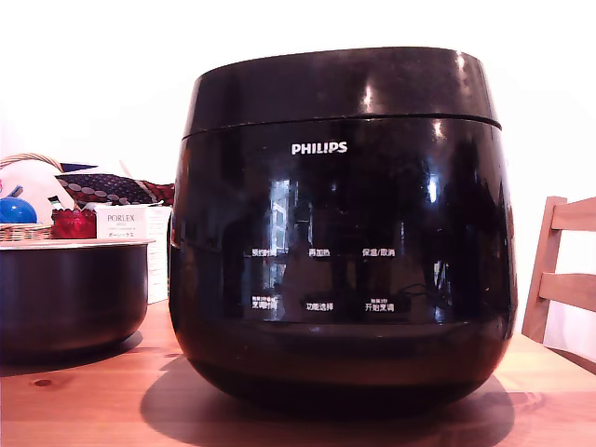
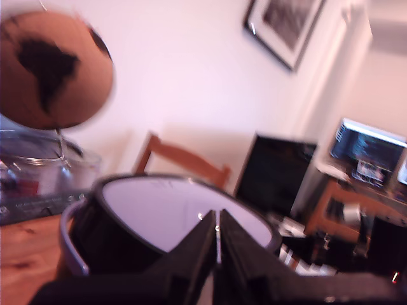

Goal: Open the rice cooker by pressing the large metal button on the top of its lid with medium force

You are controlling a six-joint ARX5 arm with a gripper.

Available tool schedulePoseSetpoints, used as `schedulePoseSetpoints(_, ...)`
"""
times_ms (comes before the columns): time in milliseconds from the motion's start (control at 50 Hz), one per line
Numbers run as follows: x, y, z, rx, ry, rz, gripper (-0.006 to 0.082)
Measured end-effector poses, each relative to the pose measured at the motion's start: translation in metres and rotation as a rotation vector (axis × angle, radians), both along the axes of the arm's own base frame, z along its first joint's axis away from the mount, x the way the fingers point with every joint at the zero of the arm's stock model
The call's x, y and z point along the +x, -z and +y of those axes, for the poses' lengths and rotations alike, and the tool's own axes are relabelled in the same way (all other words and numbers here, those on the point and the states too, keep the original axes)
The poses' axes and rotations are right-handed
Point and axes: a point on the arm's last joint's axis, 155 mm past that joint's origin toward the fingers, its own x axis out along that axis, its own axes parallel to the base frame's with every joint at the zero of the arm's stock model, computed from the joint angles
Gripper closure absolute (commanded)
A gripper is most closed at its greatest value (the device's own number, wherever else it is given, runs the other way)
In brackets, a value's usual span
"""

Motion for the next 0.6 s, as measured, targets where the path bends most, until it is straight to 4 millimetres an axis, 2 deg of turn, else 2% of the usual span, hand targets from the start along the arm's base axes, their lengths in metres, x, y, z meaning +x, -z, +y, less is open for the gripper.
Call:
schedulePoseSetpoints(240, 0.018, -0.011, -0.039, 0.100, 0.048, -0.132, 0.0790)
schedulePoseSetpoints(340, 0.023, -0.006, -0.060, 0.130, 0.073, -0.135, 0.0790)
schedulePoseSetpoints(600, 0.024, 0.011, -0.114, 0.220, 0.142, -0.171, 0.0790)
